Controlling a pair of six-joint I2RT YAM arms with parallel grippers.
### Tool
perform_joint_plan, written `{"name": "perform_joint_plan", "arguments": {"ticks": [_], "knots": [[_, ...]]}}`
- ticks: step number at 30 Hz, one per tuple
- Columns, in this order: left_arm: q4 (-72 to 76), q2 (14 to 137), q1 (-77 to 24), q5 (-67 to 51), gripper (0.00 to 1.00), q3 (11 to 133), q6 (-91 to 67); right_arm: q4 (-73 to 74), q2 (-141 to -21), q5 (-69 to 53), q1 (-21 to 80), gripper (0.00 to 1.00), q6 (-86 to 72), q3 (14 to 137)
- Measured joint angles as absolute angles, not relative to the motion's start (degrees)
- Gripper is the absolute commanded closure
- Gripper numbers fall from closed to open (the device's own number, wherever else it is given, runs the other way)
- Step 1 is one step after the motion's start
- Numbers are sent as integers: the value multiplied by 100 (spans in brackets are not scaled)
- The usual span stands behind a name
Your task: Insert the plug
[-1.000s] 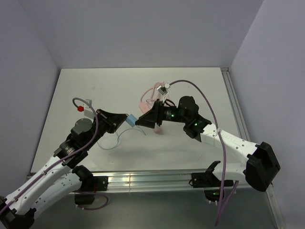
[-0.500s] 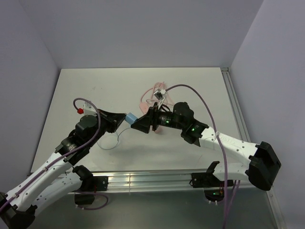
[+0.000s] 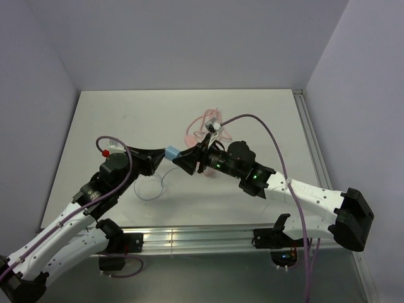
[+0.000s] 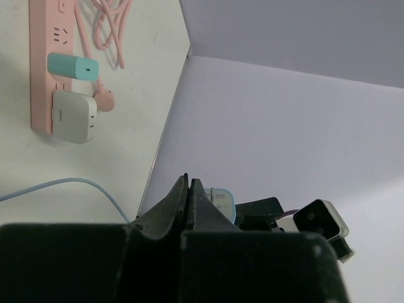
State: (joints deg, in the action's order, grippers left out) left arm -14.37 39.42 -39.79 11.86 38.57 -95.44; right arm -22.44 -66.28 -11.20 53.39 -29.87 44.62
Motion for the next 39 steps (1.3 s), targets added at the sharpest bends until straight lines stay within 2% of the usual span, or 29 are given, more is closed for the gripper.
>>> {"name": "perform_joint_plan", "arguments": {"ticks": [6, 10, 16, 18, 20, 23, 25, 26, 33, 39], "knots": [[-1413, 3922, -3979, 1146, 100, 3782, -9791, -2318, -6764, -797, 5533, 42, -2762, 4464], [-1406, 3916, -3979, 1118, 100, 3752, -9889, -2314, -6862, -637, 5616, 48, -2689, 4471], [-1420, 3883, -3979, 1079, 100, 3750, -9953, -2309, -6945, -486, 5684, 50, -2624, 4499], [-1422, 3870, -3979, 1081, 100, 3747, -9948, -2294, -6945, -449, 5688, 45, -2620, 4506], [-1402, 3870, -3979, 1083, 100, 3747, -9859, -2196, -6947, -401, 5688, 30, -2628, 4552], [-1334, 3870, -3979, 1098, 100, 3747, -9531, -1710, -6947, -276, 5701, 20, -2696, 4823], [-1203, 3859, -3979, 1122, 100, 3743, -9238, -1365, -6947, -226, 5701, 17, -2751, 5074], [-1083, 3830, -3979, 1140, 100, 3715, -9087, -1212, -6936, -213, 5701, 11, -2786, 5196], [-342, 3509, -3979, 1328, 100, 3476, -8075, -180, -6567, -405, 5509, 10, -3273, 5457], [237, 3236, -3979, 1769, 100, 3317, -7323, 322, -6176, -1004, 4849, 13, -4311, 5601]]}}
